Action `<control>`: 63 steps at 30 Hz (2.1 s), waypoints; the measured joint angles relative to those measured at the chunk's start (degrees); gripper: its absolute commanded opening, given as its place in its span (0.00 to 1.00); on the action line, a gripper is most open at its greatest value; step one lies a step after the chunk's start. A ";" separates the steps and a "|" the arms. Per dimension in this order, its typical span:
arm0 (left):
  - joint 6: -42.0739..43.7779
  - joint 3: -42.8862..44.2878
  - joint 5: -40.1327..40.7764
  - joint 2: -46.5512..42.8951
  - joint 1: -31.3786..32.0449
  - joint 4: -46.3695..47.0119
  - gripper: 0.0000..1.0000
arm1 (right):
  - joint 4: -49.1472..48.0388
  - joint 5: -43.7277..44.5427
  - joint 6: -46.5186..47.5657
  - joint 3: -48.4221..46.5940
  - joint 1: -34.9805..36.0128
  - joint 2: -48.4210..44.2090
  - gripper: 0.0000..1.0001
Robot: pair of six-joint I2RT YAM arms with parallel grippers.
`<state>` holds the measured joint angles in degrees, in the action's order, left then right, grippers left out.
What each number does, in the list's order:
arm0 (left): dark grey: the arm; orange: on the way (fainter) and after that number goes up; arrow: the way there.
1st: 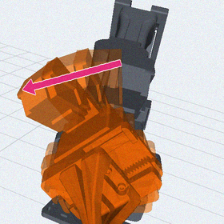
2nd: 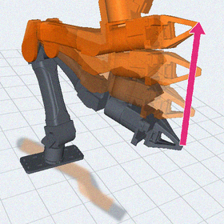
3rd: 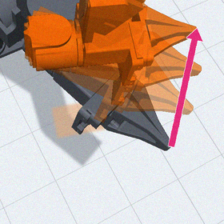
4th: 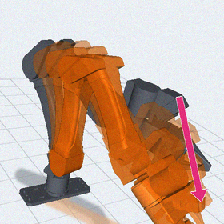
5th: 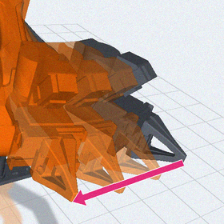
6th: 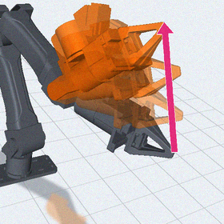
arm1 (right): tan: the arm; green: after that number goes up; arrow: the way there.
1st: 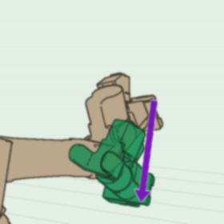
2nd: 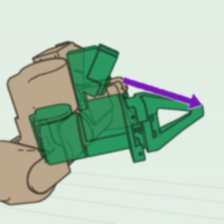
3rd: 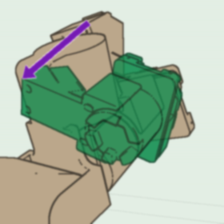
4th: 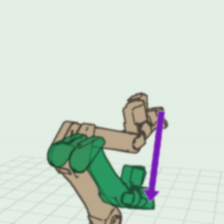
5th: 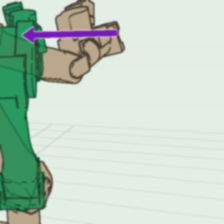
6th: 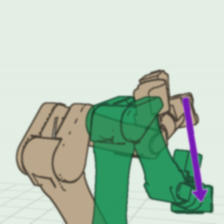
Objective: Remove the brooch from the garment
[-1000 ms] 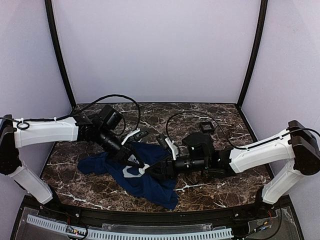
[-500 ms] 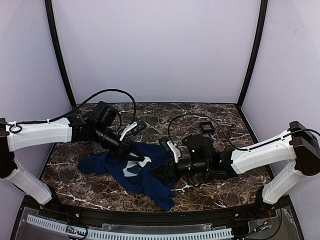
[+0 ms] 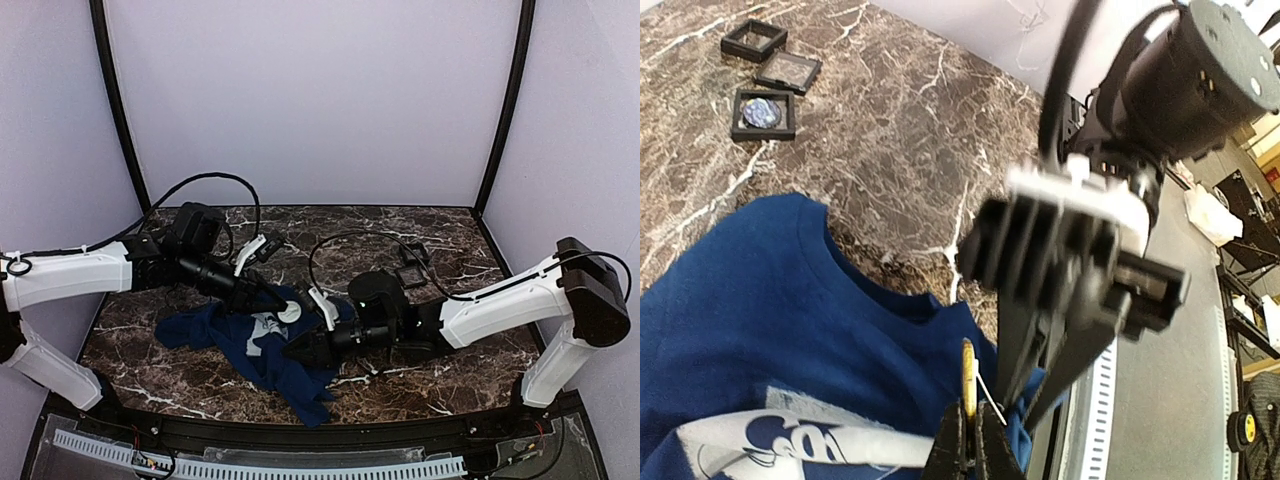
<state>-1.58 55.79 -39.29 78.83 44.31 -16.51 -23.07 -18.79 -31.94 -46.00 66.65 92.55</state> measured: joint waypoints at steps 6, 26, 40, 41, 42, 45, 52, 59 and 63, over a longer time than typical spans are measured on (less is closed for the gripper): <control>-0.83 -0.02 1.18 -0.15 -0.61 1.46 0.01 | -0.02 -1.46 0.50 -2.60 1.36 1.88 0.45; -1.42 -0.46 -11.06 -1.16 -1.22 3.08 0.01 | -7.08 -1.33 -1.77 5.84 -5.16 -12.39 0.63; -1.42 -0.46 -12.83 -0.68 -0.11 3.06 0.01 | -8.74 -5.29 -2.64 5.20 -5.31 -9.42 0.43; -1.40 -0.46 -12.83 -0.63 -0.04 3.08 0.01 | -8.74 -5.46 -2.64 5.01 -5.31 -9.27 0.42; -1.40 -0.46 -12.83 -0.55 -0.02 3.06 0.01 | -8.76 -5.53 -2.64 4.72 -5.31 -9.05 0.41; -1.40 -0.46 -12.83 -0.44 0.00 3.06 0.01 | -9.01 -5.70 -2.62 4.28 -5.33 -8.50 0.39; -1.40 -0.46 -12.83 -0.26 0.22 3.04 0.01 | -9.05 -5.84 -2.60 4.20 -5.33 -7.96 0.34; -1.38 -0.46 -12.81 -0.15 0.33 3.02 0.01 | -9.03 -5.84 -2.60 3.67 -5.33 -7.58 0.32; -1.38 -0.46 -12.79 -0.15 0.52 2.99 0.01 | -9.05 -5.84 -2.54 3.54 -5.33 -7.30 0.29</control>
<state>-2.96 55.33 -52.07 78.67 44.84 -13.52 -32.12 -24.62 -34.48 -42.46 61.32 85.25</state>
